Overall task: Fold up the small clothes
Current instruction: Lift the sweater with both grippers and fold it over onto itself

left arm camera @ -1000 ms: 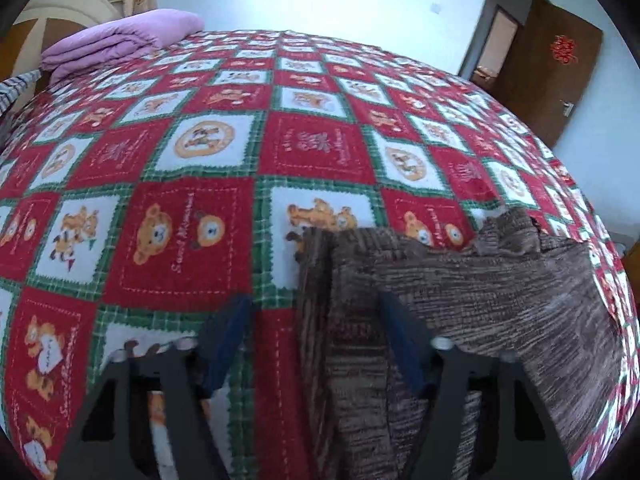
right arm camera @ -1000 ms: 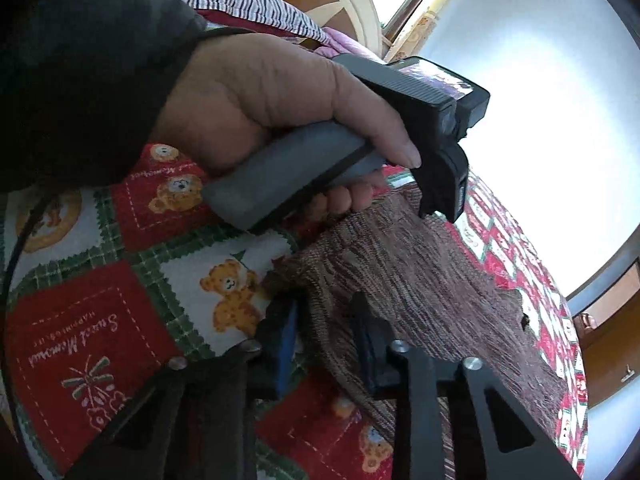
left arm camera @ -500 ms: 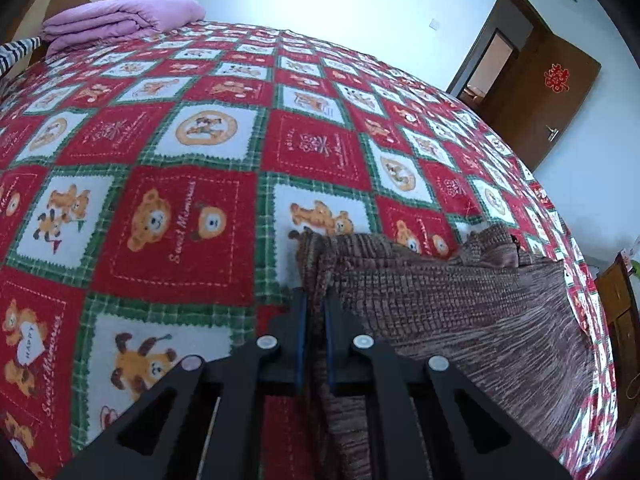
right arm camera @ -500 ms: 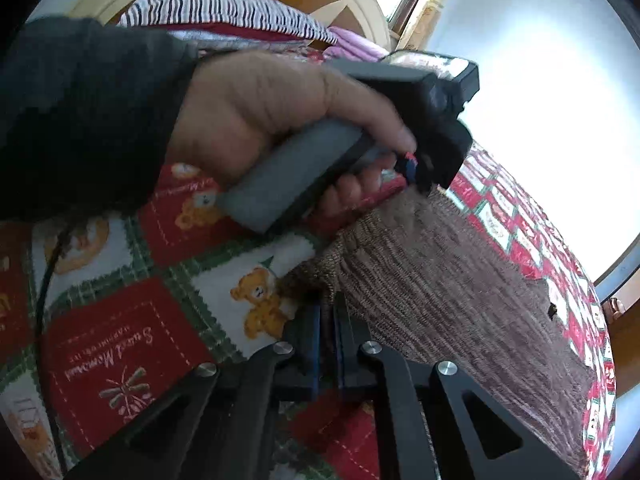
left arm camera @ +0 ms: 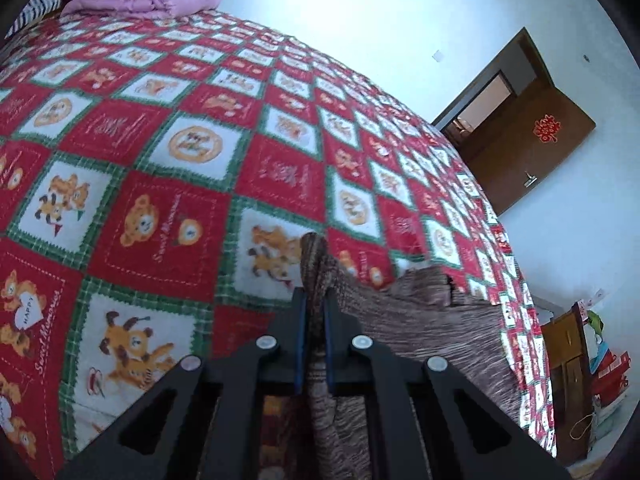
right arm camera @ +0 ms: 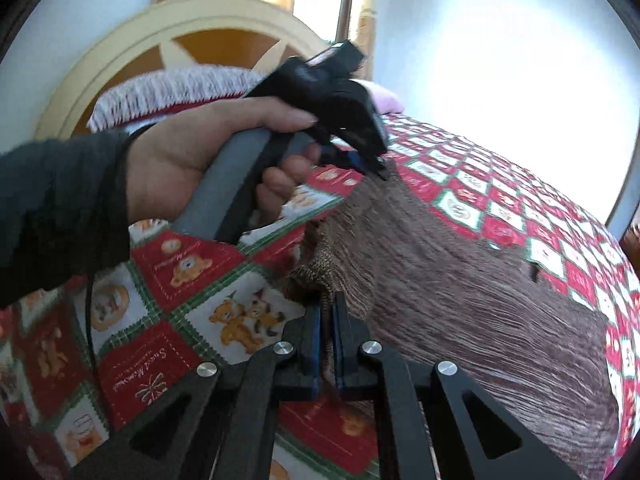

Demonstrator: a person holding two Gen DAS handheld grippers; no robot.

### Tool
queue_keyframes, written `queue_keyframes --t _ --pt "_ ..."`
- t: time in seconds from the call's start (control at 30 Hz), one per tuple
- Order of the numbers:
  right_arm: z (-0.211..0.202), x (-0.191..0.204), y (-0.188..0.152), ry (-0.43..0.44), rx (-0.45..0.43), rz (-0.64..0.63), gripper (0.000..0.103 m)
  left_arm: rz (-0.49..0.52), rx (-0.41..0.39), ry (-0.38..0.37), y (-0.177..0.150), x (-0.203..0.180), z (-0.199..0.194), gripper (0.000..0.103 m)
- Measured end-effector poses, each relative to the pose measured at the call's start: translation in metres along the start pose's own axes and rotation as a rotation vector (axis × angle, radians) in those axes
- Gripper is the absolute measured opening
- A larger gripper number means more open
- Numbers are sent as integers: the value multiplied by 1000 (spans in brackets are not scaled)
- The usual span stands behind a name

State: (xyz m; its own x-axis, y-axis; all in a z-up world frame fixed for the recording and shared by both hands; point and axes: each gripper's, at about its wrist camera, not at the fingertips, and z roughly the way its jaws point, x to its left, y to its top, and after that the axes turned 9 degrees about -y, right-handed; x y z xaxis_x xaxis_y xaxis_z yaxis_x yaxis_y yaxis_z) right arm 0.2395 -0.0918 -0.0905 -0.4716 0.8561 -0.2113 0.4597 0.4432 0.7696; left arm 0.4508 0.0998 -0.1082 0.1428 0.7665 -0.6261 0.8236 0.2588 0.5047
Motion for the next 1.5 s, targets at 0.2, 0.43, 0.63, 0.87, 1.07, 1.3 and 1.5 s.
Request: queue_keyframes --t 0.2,0.43,0.63,0.87,1.07,1.3,1.5 --pt "-13 -46 -5 4 -4 150 4 29 -18 -18 5 -41 -3 8" --pt "-20 -93 -20 24 -1 294 4 100 -16 -28 6 -88 3 8" --pt "-33 -123 -32 15 1 367 4 155 -2 -43 3 -125 17 8" --pt "-55 -154 -48 -21 -5 425 4 220 19 -65 -1 -168 41 8" --pt "-70 -177 -60 -66 -3 453 4 269 41 -77 -8 -195 67 8" --pt "-81 -197 -79 -91 24 480 3 323 74 -99 -21 -229 93 8" --pt "-88 -218 -100 -101 55 542 3 359 112 -121 -32 -255 116 8"
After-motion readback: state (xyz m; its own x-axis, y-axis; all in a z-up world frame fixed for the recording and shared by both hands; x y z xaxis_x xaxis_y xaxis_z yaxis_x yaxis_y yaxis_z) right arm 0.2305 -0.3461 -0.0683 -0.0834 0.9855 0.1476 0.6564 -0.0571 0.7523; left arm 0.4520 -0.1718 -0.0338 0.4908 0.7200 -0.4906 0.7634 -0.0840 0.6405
